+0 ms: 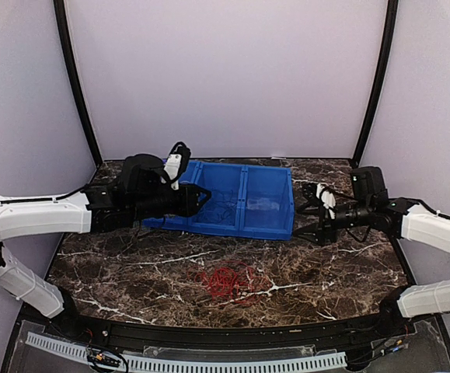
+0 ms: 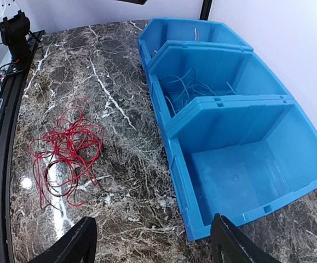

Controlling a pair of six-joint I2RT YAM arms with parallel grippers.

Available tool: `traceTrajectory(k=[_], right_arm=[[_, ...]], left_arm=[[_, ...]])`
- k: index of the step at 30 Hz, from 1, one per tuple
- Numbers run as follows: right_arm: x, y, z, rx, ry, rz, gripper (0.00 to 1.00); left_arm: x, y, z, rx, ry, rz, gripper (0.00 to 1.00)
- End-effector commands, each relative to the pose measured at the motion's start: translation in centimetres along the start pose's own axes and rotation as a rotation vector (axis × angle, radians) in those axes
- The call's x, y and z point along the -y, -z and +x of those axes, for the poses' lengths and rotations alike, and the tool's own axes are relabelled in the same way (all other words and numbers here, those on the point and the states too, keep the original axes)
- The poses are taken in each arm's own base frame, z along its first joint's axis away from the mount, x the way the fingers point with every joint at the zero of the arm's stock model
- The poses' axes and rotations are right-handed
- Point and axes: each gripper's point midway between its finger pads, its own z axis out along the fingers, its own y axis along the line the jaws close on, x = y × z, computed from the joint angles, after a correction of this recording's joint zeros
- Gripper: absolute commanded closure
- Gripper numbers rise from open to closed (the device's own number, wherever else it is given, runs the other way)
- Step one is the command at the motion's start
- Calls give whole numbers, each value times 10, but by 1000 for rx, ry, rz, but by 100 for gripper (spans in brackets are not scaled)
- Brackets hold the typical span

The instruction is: Untangle the cables

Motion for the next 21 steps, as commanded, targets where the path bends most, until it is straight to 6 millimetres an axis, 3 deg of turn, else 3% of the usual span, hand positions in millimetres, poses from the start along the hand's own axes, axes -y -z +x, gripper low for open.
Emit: traceTrajectory(k=[1, 5, 13, 21], right_arm=[[2, -4, 2, -9, 7, -20, 27], [-3, -5, 5, -11, 22, -41, 28], [-12, -16, 19, -83, 65, -90, 33], [-73, -46, 41, -299, 227, -311, 33]], left_arm=[[-4, 18, 59, -153, -2, 3, 64], [-5, 33, 98, -259, 45, 29, 65], [-26, 46, 145, -371, 161, -44, 64], [-28, 40, 177, -442, 173, -13, 65]])
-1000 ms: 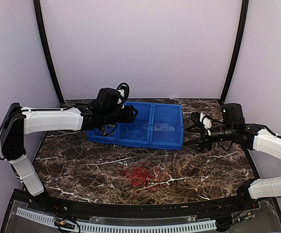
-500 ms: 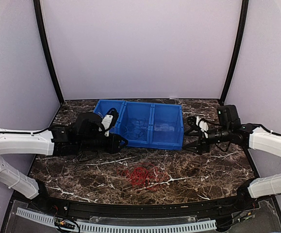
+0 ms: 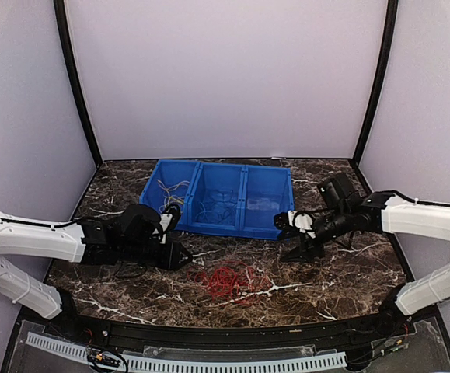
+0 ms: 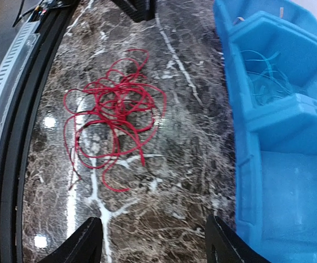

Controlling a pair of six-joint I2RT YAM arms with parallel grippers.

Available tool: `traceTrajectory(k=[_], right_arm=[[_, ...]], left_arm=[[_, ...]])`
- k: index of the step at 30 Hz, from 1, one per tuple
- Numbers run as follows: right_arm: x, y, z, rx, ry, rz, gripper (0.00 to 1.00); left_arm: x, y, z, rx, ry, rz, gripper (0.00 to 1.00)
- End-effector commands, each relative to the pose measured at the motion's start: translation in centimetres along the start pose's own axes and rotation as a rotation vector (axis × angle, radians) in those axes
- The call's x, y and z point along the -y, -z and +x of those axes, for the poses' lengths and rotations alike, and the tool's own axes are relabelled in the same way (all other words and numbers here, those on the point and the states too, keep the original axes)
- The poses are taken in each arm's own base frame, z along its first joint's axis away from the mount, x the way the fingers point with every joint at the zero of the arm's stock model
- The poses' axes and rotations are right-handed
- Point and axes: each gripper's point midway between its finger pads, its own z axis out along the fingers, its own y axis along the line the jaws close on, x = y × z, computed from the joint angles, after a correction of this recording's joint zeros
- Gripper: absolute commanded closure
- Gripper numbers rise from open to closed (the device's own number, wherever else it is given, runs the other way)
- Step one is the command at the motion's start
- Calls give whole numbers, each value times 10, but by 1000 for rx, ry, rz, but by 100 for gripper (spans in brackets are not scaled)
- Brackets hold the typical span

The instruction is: Untangle the cables

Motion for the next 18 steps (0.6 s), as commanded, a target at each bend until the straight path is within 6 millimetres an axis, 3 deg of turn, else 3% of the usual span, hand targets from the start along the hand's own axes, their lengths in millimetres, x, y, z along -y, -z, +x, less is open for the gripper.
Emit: traceTrajectory(k=[1, 6, 11, 18], right_arm=[[-28, -19, 8, -121, 95, -112, 33], [-45, -40, 15, -220, 107, -219, 33], [-53, -52, 8, -234, 108, -278, 36], [-68, -51, -8, -229, 119, -350, 39]], left_arm=[[2, -9, 11, -37, 0, 27, 64], [8, -20, 10, -28, -9, 62, 64], [12, -23, 7, -11, -7, 83, 64], [22, -20, 3, 30, -26, 114, 64]])
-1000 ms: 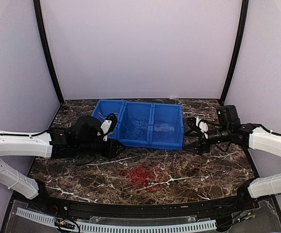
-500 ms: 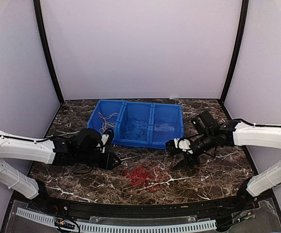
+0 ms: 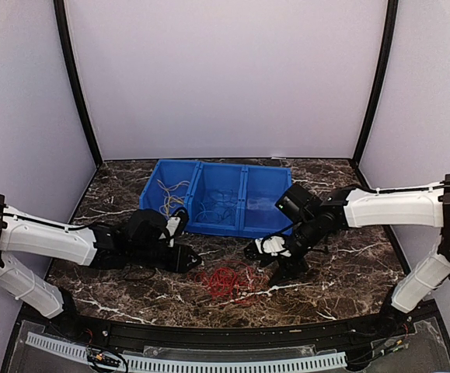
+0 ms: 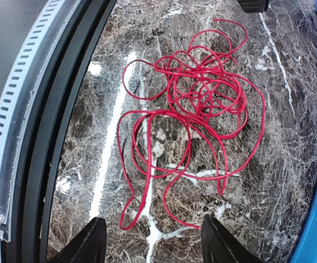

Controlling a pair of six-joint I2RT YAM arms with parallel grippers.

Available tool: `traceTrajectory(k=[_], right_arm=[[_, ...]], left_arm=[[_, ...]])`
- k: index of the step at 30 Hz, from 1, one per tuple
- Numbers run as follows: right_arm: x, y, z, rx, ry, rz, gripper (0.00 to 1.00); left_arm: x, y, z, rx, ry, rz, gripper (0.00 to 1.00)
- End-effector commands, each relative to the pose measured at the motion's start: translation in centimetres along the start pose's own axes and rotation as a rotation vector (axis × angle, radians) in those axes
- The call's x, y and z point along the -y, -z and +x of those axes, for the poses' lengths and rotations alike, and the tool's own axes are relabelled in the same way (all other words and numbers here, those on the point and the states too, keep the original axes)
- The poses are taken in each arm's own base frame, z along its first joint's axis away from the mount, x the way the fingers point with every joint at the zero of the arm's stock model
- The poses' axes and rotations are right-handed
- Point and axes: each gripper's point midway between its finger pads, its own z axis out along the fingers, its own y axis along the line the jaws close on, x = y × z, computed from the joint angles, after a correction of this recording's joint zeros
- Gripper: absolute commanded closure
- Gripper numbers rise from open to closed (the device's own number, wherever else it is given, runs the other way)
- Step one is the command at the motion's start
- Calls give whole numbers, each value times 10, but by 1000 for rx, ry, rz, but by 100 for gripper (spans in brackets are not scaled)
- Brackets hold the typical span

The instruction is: Untangle the cables

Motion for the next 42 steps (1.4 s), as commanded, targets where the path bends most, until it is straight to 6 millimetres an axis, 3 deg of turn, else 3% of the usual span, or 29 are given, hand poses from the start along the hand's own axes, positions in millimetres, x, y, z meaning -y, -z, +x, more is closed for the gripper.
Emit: traceTrajectory(k=[1, 6, 8, 9, 12, 13, 15, 16, 19, 24, 31, 34, 38, 42], right_arm=[[-15, 3, -13, 5, 24, -69, 38], [-15, -5, -15, -24, 9, -72, 37], [-12, -10, -15, -30, -9, -73, 40], [-9, -12, -15, -35, -16, -67, 43], [-2, -14, -15, -56, -26, -58, 65], [-1, -13, -17, -57, -25, -57, 80], [0, -7, -26, -38, -19, -60, 99], [0, -3, -32, -22, -16, -63, 100], [-2, 15, -54, 33, 4, -69, 100], [-9, 45, -83, 100, 32, -75, 100], [-18, 80, -113, 181, 65, -81, 100], [-15, 100, -126, 222, 82, -53, 100], [1, 152, -147, 352, 92, 16, 100], [19, 218, -162, 462, 122, 139, 100]], left_arm=[[10, 3, -3, 34, -24, 38, 64], [33, 16, -10, 126, -112, 115, 64], [39, 23, -7, 180, -176, 147, 63], [47, 31, -16, 236, -190, 172, 62], [55, 38, -12, 296, -268, 180, 59], [62, 41, -15, 321, -292, 198, 57], [73, 43, -11, 353, -369, 212, 54], [77, 43, -6, 363, -423, 211, 53], [92, 42, -4, 436, -507, 230, 44], [121, 37, -6, 549, -630, 267, 41], [158, -2, -30, 697, -710, 276, 40], [162, -26, -31, 727, -727, 260, 41], [168, -47, -26, 717, -755, 276, 46], [167, -59, -15, 653, -756, 292, 59]])
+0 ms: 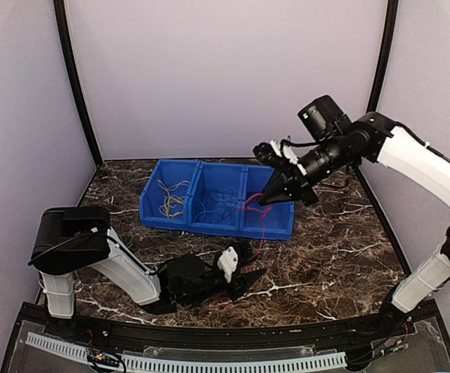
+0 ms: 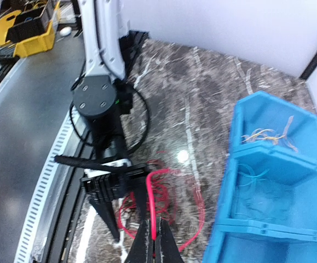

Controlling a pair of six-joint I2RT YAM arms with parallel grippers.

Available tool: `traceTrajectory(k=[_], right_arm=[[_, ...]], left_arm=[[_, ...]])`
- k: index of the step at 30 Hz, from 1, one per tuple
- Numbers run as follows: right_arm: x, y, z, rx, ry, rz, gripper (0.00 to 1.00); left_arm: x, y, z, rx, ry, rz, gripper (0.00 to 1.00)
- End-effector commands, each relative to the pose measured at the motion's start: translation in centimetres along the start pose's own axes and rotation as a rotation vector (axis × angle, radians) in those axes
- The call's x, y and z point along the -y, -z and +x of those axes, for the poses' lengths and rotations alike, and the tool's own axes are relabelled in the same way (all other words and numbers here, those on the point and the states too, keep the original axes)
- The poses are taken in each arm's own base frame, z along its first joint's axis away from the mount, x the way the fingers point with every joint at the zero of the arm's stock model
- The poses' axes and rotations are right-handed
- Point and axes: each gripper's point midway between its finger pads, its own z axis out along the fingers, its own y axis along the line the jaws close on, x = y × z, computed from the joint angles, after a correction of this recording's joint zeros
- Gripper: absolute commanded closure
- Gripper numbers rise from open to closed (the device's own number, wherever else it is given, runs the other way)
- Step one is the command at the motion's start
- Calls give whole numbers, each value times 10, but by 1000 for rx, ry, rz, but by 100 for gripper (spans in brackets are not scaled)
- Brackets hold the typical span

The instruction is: Untangle the cables

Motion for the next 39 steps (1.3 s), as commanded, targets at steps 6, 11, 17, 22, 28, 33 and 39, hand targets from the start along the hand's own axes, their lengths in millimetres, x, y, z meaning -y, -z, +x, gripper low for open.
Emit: traceTrajectory(k=[6, 11, 17, 22, 28, 33, 39], right_arm=[[25, 142, -91, 283, 168, 295, 100], [28, 199, -123, 367, 238, 473, 100], [20, 258, -152, 452, 280, 602, 100], [29, 279, -150, 463, 253, 684, 100], [46, 259, -97, 398, 115, 738, 100], [46, 210, -7, 249, -50, 743, 100], [20, 150, 90, 75, -152, 677, 100]], left_arm=[[17, -1, 17, -54, 6, 86, 73], [13, 7, 28, -62, 42, 75, 82], [6, 15, 42, -95, 45, 44, 85], [1, 23, 44, -94, 55, 22, 85], [-2, 35, 22, -49, 88, 20, 86], [-7, 49, -3, 4, 116, 15, 85], [-19, 62, -18, 32, 112, -32, 84]])
